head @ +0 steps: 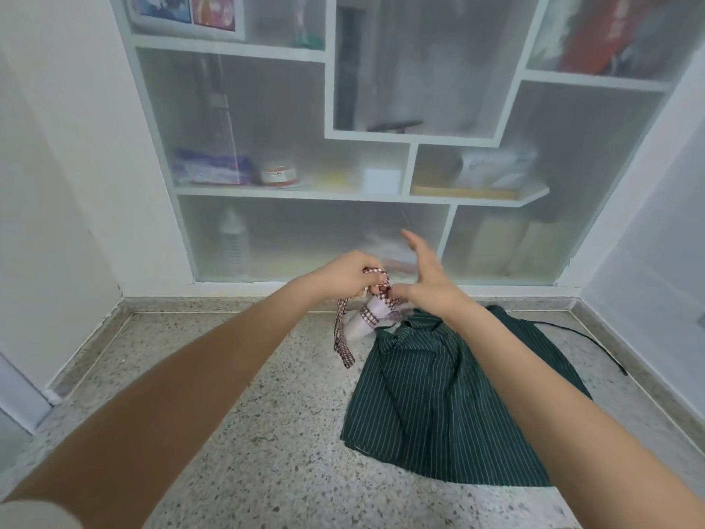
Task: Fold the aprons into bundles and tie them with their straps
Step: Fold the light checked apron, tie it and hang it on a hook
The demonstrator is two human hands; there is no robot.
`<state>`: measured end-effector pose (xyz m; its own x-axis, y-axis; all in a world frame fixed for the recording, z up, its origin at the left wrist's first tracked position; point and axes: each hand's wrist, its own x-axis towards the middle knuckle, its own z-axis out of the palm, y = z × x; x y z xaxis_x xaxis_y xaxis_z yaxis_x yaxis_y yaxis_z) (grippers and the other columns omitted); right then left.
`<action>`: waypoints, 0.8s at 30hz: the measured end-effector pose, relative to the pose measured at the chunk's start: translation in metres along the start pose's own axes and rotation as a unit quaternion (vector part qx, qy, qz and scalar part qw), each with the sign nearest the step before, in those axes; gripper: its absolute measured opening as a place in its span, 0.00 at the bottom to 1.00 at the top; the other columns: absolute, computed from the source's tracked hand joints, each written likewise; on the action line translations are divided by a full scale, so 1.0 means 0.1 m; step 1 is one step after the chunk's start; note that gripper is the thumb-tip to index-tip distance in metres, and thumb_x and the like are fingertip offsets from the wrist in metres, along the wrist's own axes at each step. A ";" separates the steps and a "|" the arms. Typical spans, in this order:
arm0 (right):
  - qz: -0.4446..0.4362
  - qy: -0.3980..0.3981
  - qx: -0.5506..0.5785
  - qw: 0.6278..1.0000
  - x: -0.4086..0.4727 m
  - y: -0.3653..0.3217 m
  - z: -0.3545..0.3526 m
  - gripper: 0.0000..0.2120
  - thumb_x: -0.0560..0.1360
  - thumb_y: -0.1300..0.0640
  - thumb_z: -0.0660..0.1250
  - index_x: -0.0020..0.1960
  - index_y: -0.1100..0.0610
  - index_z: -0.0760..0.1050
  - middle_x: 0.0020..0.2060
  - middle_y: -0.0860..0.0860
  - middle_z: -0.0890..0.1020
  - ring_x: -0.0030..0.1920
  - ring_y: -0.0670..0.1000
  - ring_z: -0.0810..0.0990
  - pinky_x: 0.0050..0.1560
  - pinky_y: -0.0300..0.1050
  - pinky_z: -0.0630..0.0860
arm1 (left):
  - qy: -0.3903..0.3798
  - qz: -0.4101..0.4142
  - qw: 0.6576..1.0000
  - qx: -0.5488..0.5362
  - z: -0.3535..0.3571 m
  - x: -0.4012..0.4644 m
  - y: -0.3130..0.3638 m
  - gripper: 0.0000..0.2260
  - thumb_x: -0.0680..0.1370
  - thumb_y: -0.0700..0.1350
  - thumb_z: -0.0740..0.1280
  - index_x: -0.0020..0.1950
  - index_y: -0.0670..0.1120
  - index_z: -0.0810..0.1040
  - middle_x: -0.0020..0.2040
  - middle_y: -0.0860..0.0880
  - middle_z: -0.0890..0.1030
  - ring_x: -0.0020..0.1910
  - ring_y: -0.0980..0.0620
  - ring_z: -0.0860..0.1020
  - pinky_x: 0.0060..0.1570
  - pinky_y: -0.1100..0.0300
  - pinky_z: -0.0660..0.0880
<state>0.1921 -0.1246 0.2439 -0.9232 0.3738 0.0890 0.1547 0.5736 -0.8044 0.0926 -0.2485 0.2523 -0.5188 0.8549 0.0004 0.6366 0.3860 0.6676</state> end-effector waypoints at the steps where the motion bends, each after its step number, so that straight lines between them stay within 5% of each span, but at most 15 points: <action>1: -0.024 -0.047 -0.004 0.999 0.00 -0.02 -0.01 0.42 0.69 0.66 0.71 0.75 0.50 0.53 0.61 0.46 0.64 0.62 0.44 0.63 0.62 0.40 0.63 | -0.006 0.016 1.000 0.011 0.00 0.03 0.05 0.07 0.80 0.42 0.61 0.44 0.46 0.75 0.38 0.50 0.78 0.28 0.57 0.70 0.28 0.67 0.66; 4: -0.035 -0.079 -0.056 0.995 0.02 -0.02 -0.04 0.23 0.70 0.64 0.72 0.63 0.56 0.71 0.50 0.52 0.77 0.49 0.49 0.75 0.48 0.40 0.71 | 0.011 0.051 0.997 0.059 -0.08 0.04 0.18 0.07 0.79 0.41 0.63 0.42 0.47 0.75 0.36 0.51 0.77 0.28 0.57 0.72 0.31 0.62 0.66; 7: -0.028 -0.034 -0.178 0.983 -0.03 -0.08 -0.07 0.04 0.73 0.61 0.70 0.43 0.58 0.74 0.33 0.50 0.75 0.36 0.49 0.71 0.34 0.38 0.65 | 0.051 0.046 0.985 0.156 -0.24 0.00 0.21 0.02 0.76 0.40 0.65 0.44 0.46 0.76 0.35 0.53 0.77 0.29 0.57 0.74 0.32 0.62 0.67; 14: 0.060 0.017 -0.171 0.983 -0.35 -0.15 -0.25 0.10 0.73 0.59 0.70 0.38 0.54 0.70 0.30 0.46 0.74 0.31 0.43 0.71 0.31 0.34 0.65 | 0.052 0.104 0.974 0.193 -0.61 -0.06 0.33 0.02 0.77 0.44 0.66 0.45 0.47 0.75 0.45 0.51 0.78 0.44 0.53 0.75 0.44 0.61 0.70; 19: 0.033 0.075 0.059 0.995 -0.69 -0.38 -0.34 0.09 0.77 0.58 0.65 0.39 0.57 0.71 0.37 0.50 0.78 0.35 0.40 0.75 0.39 0.31 0.68 | -0.018 0.212 0.966 0.145 -0.38 -0.05 0.76 0.04 0.79 0.45 0.62 0.46 0.46 0.71 0.39 0.55 0.73 0.40 0.55 0.70 0.37 0.64 0.66; 24: 0.067 0.208 0.131 0.967 -1.00 -0.40 -0.53 0.11 0.77 0.66 0.61 0.37 0.58 0.65 0.33 0.54 0.72 0.32 0.47 0.73 0.44 0.45 0.77 | -0.046 0.253 0.964 0.065 -0.25 -0.04 1.11 0.06 0.76 0.47 0.68 0.45 0.47 0.74 0.35 0.56 0.76 0.34 0.58 0.74 0.35 0.67 0.68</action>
<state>0.2971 -0.1468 0.2979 -0.6704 0.7250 0.1582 0.1191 0.3156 -0.9414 0.1511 -0.2176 0.3446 -0.0736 0.9701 0.2313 0.8645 -0.0536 0.4997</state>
